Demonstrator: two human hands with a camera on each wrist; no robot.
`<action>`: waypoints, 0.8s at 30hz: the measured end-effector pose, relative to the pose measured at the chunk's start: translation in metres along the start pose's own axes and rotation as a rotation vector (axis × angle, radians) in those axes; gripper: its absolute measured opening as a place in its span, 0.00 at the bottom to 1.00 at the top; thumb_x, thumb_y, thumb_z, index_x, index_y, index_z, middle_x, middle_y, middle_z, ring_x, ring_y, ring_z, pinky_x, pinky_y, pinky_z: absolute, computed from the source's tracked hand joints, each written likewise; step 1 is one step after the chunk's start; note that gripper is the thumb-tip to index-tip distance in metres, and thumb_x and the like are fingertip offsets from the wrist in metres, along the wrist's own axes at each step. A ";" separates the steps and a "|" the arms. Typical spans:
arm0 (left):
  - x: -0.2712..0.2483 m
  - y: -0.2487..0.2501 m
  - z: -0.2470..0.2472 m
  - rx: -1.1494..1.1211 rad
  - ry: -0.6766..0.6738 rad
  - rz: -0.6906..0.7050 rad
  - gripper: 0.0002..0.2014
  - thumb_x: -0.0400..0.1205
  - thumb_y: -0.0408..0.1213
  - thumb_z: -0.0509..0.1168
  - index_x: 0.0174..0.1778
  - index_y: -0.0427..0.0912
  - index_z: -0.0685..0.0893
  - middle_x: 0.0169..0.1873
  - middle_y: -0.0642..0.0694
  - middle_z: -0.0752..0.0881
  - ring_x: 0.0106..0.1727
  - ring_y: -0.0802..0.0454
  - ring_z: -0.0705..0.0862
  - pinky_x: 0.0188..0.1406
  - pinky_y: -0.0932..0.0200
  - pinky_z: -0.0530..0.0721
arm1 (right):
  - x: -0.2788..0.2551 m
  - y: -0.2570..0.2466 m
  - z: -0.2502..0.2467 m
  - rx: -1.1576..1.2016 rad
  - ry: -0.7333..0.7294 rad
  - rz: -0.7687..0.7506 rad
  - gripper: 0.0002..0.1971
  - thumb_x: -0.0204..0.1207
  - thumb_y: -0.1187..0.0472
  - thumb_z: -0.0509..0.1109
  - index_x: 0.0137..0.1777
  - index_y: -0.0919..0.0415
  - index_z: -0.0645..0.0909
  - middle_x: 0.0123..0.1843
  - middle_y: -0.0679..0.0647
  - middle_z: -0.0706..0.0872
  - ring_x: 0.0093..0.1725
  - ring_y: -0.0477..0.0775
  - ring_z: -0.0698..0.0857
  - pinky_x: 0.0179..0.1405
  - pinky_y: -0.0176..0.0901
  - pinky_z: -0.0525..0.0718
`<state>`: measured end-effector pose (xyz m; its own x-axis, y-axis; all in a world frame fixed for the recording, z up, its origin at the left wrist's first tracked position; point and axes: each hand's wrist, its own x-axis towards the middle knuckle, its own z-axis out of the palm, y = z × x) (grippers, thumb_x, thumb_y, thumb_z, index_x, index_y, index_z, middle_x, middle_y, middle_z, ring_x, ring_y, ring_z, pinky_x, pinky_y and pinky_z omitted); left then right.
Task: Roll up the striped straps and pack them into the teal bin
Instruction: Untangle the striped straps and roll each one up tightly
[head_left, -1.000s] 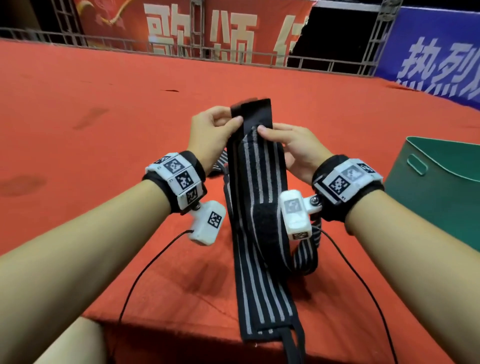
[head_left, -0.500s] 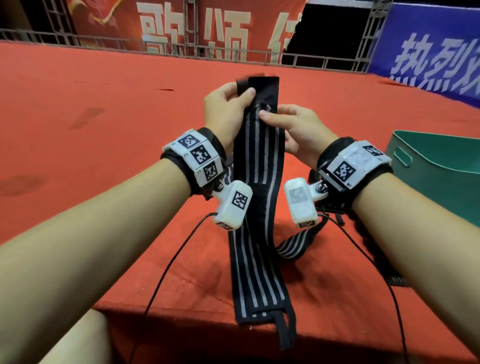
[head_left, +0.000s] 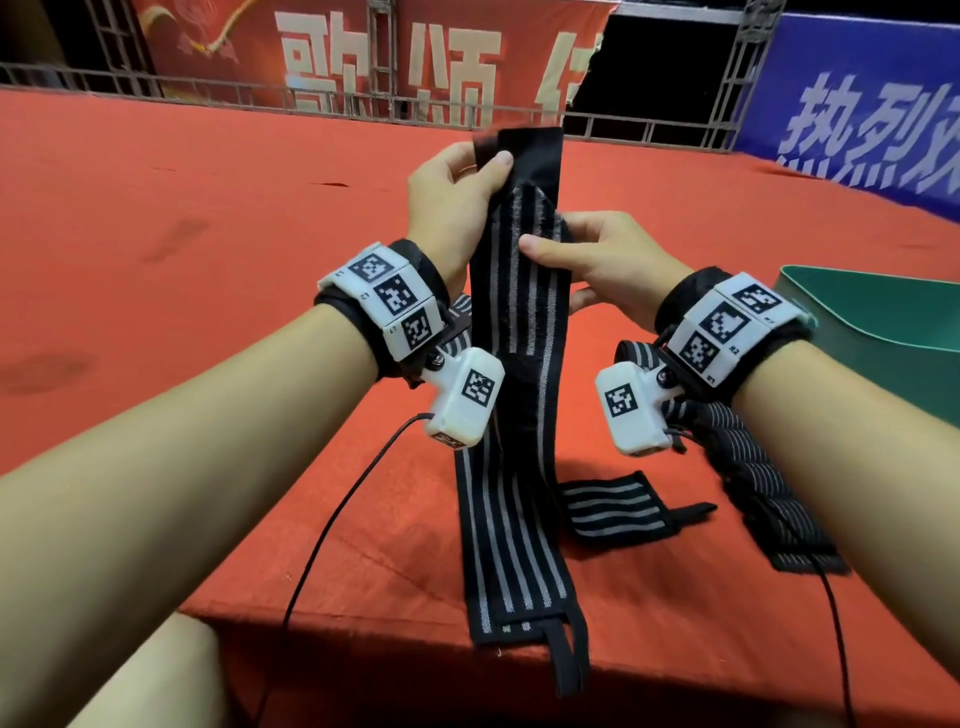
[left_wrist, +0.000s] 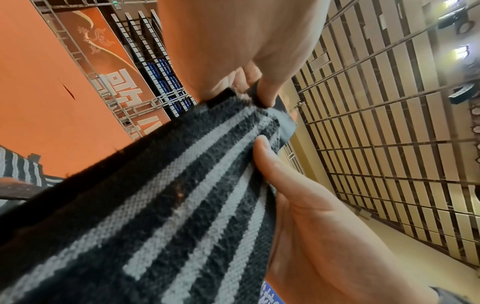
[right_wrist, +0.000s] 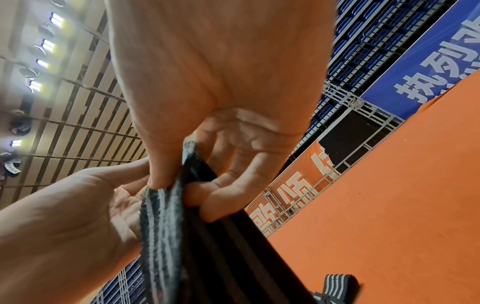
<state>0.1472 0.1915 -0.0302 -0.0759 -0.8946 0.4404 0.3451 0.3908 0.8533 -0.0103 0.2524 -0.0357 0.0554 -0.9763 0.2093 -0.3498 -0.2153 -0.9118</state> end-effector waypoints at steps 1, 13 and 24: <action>-0.001 -0.001 -0.001 0.010 0.000 0.006 0.05 0.85 0.28 0.69 0.52 0.40 0.89 0.53 0.38 0.93 0.58 0.37 0.91 0.63 0.39 0.88 | -0.001 0.001 0.000 0.004 0.003 -0.002 0.15 0.83 0.57 0.75 0.67 0.62 0.86 0.61 0.59 0.92 0.55 0.58 0.93 0.34 0.42 0.90; -0.009 -0.020 -0.013 0.060 0.012 -0.055 0.10 0.88 0.36 0.67 0.55 0.34 0.91 0.50 0.35 0.93 0.56 0.35 0.92 0.61 0.37 0.89 | 0.004 0.018 0.015 0.018 0.317 -0.233 0.15 0.72 0.65 0.83 0.58 0.62 0.90 0.53 0.51 0.91 0.52 0.56 0.93 0.58 0.62 0.91; -0.003 -0.020 -0.033 -0.055 0.076 -0.184 0.09 0.87 0.35 0.68 0.56 0.35 0.91 0.50 0.37 0.94 0.46 0.47 0.93 0.40 0.57 0.89 | 0.002 0.017 0.009 0.360 0.107 -0.049 0.09 0.80 0.72 0.74 0.56 0.60 0.85 0.48 0.55 0.92 0.47 0.51 0.91 0.53 0.53 0.91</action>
<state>0.1711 0.1790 -0.0579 -0.0718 -0.9645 0.2541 0.3826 0.2086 0.9001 -0.0079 0.2463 -0.0540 -0.0410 -0.9607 0.2745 0.0030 -0.2749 -0.9615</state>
